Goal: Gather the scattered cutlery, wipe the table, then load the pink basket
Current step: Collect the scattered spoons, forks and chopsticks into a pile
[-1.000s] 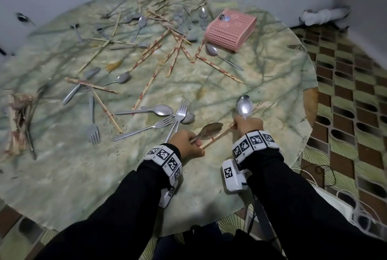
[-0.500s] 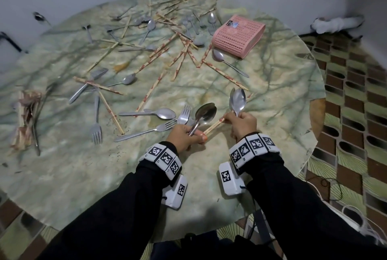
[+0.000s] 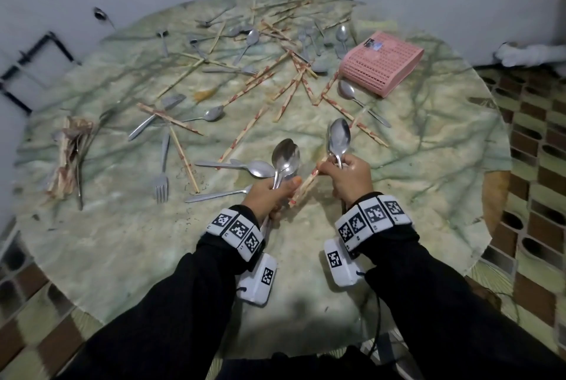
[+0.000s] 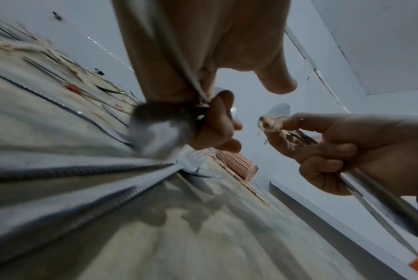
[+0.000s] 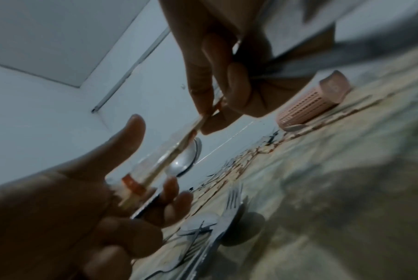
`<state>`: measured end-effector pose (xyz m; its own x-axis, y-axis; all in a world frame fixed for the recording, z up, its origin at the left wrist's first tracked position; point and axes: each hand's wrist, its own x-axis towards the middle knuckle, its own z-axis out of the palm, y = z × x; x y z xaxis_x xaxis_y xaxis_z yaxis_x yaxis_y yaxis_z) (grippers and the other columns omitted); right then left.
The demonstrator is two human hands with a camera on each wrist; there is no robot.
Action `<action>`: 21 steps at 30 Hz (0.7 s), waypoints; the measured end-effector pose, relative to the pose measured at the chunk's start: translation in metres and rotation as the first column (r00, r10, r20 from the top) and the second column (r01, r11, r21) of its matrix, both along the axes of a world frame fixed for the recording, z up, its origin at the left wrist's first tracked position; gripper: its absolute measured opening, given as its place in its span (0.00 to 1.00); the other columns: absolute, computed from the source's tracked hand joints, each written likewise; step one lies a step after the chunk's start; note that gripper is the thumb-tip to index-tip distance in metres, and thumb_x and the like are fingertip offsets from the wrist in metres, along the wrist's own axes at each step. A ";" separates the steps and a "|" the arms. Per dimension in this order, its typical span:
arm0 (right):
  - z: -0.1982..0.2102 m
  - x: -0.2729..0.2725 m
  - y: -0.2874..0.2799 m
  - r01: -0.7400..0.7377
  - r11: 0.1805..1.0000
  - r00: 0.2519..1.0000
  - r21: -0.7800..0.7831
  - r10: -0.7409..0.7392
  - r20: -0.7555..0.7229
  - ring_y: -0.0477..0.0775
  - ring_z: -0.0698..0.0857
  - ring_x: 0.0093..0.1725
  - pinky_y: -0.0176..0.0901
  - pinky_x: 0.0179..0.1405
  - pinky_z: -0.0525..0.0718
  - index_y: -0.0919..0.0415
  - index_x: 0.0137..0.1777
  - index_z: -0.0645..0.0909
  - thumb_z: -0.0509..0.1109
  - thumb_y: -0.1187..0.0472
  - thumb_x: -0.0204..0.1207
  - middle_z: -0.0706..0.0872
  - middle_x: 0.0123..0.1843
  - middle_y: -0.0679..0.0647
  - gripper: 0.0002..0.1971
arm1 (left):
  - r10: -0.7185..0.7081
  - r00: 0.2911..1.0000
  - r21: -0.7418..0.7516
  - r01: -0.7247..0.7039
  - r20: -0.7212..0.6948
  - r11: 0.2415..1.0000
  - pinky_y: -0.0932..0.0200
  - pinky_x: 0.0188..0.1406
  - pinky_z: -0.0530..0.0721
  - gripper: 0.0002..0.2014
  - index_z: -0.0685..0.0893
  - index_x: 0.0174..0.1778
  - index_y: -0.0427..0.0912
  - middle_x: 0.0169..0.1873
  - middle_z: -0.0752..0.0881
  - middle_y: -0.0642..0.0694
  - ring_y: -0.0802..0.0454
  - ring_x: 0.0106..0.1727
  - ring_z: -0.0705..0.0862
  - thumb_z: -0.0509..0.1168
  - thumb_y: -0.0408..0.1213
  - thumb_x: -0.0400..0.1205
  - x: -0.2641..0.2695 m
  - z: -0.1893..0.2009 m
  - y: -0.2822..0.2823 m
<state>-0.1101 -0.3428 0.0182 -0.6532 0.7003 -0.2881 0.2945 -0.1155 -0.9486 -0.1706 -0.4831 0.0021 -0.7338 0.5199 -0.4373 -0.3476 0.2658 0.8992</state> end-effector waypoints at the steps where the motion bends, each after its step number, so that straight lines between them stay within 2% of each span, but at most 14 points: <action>1: 0.003 -0.004 -0.004 -0.068 0.998 0.998 0.002 0.068 -0.012 0.39 0.67 0.12 0.31 0.13 0.67 0.62 0.30 0.76 0.76 0.70 0.67 0.75 0.24 0.55 0.11 | 0.026 0.999 0.035 -0.028 0.034 0.999 0.68 0.13 0.63 0.13 0.77 0.34 0.38 0.13 0.76 0.53 0.62 0.13 0.67 0.65 0.42 0.80 -0.003 0.002 -0.002; 3: 0.008 -0.014 -0.018 -0.243 0.970 0.969 0.025 0.243 -0.030 0.37 0.72 0.15 0.27 0.16 0.70 0.61 0.30 0.77 0.76 0.72 0.68 0.76 0.25 0.52 0.12 | 0.064 0.993 0.136 -0.078 0.103 0.988 0.68 0.13 0.64 0.15 0.78 0.36 0.36 0.14 0.75 0.53 0.61 0.15 0.67 0.65 0.45 0.79 -0.012 0.005 -0.009; 4: 0.007 -0.021 -0.027 -0.322 0.946 0.946 0.039 0.323 -0.029 0.38 0.77 0.20 0.30 0.22 0.75 0.62 0.32 0.78 0.76 0.72 0.67 0.79 0.28 0.54 0.10 | 0.079 0.985 0.186 -0.108 0.155 0.977 0.67 0.16 0.67 0.18 0.79 0.38 0.35 0.18 0.77 0.52 0.59 0.17 0.69 0.66 0.49 0.77 -0.015 0.007 -0.012; 6: 0.004 -0.033 -0.048 -0.431 0.900 0.901 0.060 0.433 -0.027 0.51 0.83 0.32 0.45 0.37 0.83 0.70 0.37 0.82 0.77 0.72 0.66 0.83 0.34 0.61 0.05 | 0.115 0.961 0.244 -0.178 0.250 0.953 0.59 0.28 0.78 0.27 0.83 0.48 0.32 0.31 0.82 0.42 0.49 0.28 0.79 0.67 0.57 0.72 -0.025 0.006 -0.021; 7: 0.003 -0.039 -0.057 -0.450 0.891 0.891 0.064 0.452 -0.030 0.54 0.83 0.34 0.48 0.41 0.84 0.73 0.40 0.83 0.77 0.72 0.66 0.84 0.35 0.62 0.06 | 0.142 0.948 0.266 -0.221 0.286 0.939 0.56 0.33 0.82 0.29 0.83 0.54 0.31 0.37 0.84 0.38 0.46 0.33 0.81 0.66 0.57 0.73 -0.029 0.006 -0.026; 8: 0.000 -0.045 -0.067 -0.453 0.890 0.890 0.052 0.455 -0.038 0.53 0.84 0.33 0.46 0.39 0.86 0.73 0.40 0.83 0.77 0.72 0.67 0.84 0.34 0.62 0.06 | 0.163 0.935 0.290 -0.258 0.316 0.922 0.58 0.30 0.83 0.28 0.81 0.57 0.31 0.40 0.83 0.37 0.48 0.32 0.81 0.64 0.55 0.76 -0.033 0.006 -0.033; 10: -0.002 -0.057 -0.082 -0.486 0.873 0.872 0.035 0.487 -0.053 0.50 0.86 0.31 0.44 0.37 0.87 0.70 0.39 0.83 0.76 0.69 0.69 0.85 0.32 0.58 0.05 | 0.192 0.914 0.326 -0.314 0.356 0.892 0.66 0.17 0.73 0.21 0.78 0.55 0.33 0.34 0.78 0.42 0.55 0.22 0.73 0.61 0.51 0.80 -0.040 0.005 -0.048; 11: -0.002 -0.062 -0.089 -0.518 0.854 0.853 0.045 0.520 -0.041 0.45 0.85 0.30 0.38 0.35 0.85 0.68 0.38 0.83 0.76 0.68 0.70 0.85 0.30 0.54 0.04 | 0.207 0.908 0.333 -0.334 0.363 0.882 0.67 0.15 0.69 0.17 0.77 0.52 0.34 0.31 0.75 0.43 0.57 0.20 0.70 0.59 0.47 0.82 -0.044 0.004 -0.056; 13: -0.002 -0.075 -0.101 -0.588 0.806 0.808 0.058 0.589 0.017 0.33 0.80 0.23 0.24 0.27 0.77 0.68 0.41 0.84 0.73 0.68 0.73 0.82 0.25 0.44 0.03 | 0.250 0.906 0.326 -0.364 0.341 0.873 0.69 0.14 0.67 0.10 0.76 0.46 0.33 0.29 0.72 0.43 0.58 0.19 0.69 0.55 0.36 0.85 -0.054 0.002 -0.074; 14: -0.002 -0.082 -0.108 -0.615 0.785 0.789 0.078 0.612 0.056 0.32 0.77 0.20 0.22 0.24 0.73 0.71 0.43 0.85 0.73 0.68 0.73 0.80 0.25 0.44 0.05 | 0.272 0.909 0.307 -0.369 0.316 0.877 0.69 0.13 0.67 0.09 0.76 0.44 0.32 0.28 0.72 0.43 0.58 0.18 0.69 0.54 0.31 0.85 -0.059 0.001 -0.084; 15: -0.001 -0.090 -0.116 -0.630 0.769 0.776 0.103 0.624 0.088 0.33 0.75 0.20 0.24 0.23 0.71 0.73 0.44 0.85 0.73 0.66 0.73 0.78 0.25 0.47 0.08 | 0.299 0.909 0.282 -0.379 0.289 0.881 0.69 0.13 0.68 0.09 0.77 0.43 0.32 0.26 0.74 0.43 0.58 0.18 0.70 0.54 0.30 0.85 -0.066 0.000 -0.093; 17: -0.001 -0.107 -0.129 -0.607 0.786 0.795 0.122 0.598 0.100 0.42 0.75 0.27 0.33 0.28 0.73 0.74 0.43 0.83 0.75 0.66 0.71 0.77 0.28 0.52 0.09 | 0.337 0.911 0.233 -0.390 0.236 0.891 0.67 0.16 0.71 0.10 0.78 0.43 0.34 0.21 0.78 0.47 0.58 0.17 0.73 0.53 0.32 0.86 -0.078 0.000 -0.110; 19: -0.002 -0.125 -0.142 -0.543 0.832 0.840 0.119 0.532 0.110 0.50 0.76 0.31 0.41 0.32 0.74 0.66 0.34 0.82 0.74 0.67 0.69 0.77 0.28 0.53 0.05 | 0.407 0.890 0.187 -0.444 0.205 0.876 0.65 0.19 0.74 0.12 0.76 0.41 0.36 0.18 0.78 0.49 0.57 0.17 0.74 0.52 0.34 0.87 -0.091 -0.001 -0.126; 21: -0.006 -0.142 -0.152 -0.473 0.873 0.877 0.119 0.453 0.161 0.51 0.73 0.29 0.40 0.28 0.69 0.59 0.26 0.74 0.73 0.67 0.69 0.74 0.26 0.52 0.14 | 0.504 0.838 0.183 -0.539 0.208 0.822 0.67 0.18 0.74 0.12 0.73 0.39 0.38 0.17 0.75 0.50 0.58 0.16 0.73 0.51 0.33 0.87 -0.105 -0.001 -0.143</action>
<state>-0.2526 -0.4947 0.0125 -0.8791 0.3672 -0.3040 0.3950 0.2040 -0.8958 -0.2760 -0.6257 0.0006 -0.8611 0.1737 -0.4778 -0.5057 -0.1956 0.8402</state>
